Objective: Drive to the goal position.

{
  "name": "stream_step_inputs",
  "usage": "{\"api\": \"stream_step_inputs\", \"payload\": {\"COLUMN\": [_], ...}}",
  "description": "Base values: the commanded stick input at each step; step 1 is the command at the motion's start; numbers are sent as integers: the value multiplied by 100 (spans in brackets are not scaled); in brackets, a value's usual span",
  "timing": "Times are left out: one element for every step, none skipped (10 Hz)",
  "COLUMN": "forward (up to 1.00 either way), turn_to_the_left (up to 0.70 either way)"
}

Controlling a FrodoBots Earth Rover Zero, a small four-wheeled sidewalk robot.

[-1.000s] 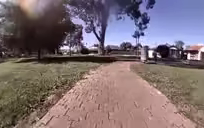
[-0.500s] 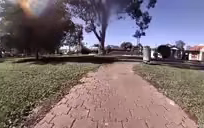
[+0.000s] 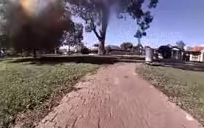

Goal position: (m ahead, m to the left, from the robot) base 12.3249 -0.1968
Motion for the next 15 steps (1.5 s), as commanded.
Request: {"api": "stream_step_inputs", "payload": {"forward": [70,70,70,70,70,70,70,70,70,70,70,70,70,70,70], "turn_to_the_left": [0,0,0,0,0,0,0,0,0,0,0,0,0,-10,-22]}}
